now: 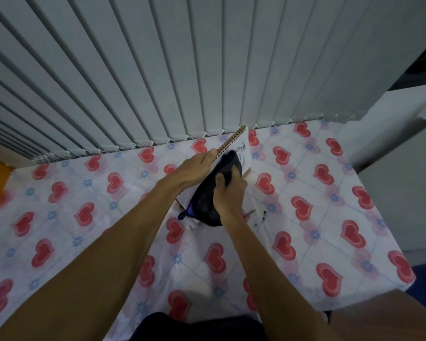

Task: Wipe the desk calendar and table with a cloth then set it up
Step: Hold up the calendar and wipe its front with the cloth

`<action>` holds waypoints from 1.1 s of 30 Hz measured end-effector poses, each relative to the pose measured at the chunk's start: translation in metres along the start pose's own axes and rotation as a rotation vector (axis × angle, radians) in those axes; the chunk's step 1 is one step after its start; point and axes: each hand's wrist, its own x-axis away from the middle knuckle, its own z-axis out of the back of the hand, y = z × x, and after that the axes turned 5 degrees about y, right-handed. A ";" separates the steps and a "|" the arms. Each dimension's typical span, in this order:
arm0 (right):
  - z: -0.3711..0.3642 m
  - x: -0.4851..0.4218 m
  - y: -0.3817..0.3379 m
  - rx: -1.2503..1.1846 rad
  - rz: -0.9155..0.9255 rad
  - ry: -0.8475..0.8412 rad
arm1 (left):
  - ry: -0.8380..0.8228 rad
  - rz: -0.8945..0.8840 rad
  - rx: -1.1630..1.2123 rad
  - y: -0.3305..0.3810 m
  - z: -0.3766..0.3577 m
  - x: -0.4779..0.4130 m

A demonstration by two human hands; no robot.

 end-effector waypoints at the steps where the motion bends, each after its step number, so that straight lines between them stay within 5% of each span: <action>1: 0.001 -0.003 0.002 0.018 -0.038 -0.002 | -0.001 -0.002 -0.007 0.000 0.000 0.000; 6: 0.009 -0.007 0.027 0.162 -0.254 -0.075 | 0.039 -0.067 -0.095 -0.003 -0.003 0.001; 13: -0.011 0.021 -0.001 0.071 0.058 -0.023 | 0.025 -0.192 -0.104 -0.013 -0.004 -0.008; 19: 0.009 -0.023 0.028 0.168 -0.271 -0.061 | 0.024 -0.195 -0.066 -0.010 -0.005 -0.005; 25: -0.005 -0.022 -0.002 0.039 -0.003 -0.001 | -0.017 -0.232 -0.042 -0.015 -0.004 -0.011; 33: 0.013 -0.063 0.029 0.146 -0.314 -0.052 | -0.031 -0.224 0.011 -0.018 -0.004 -0.014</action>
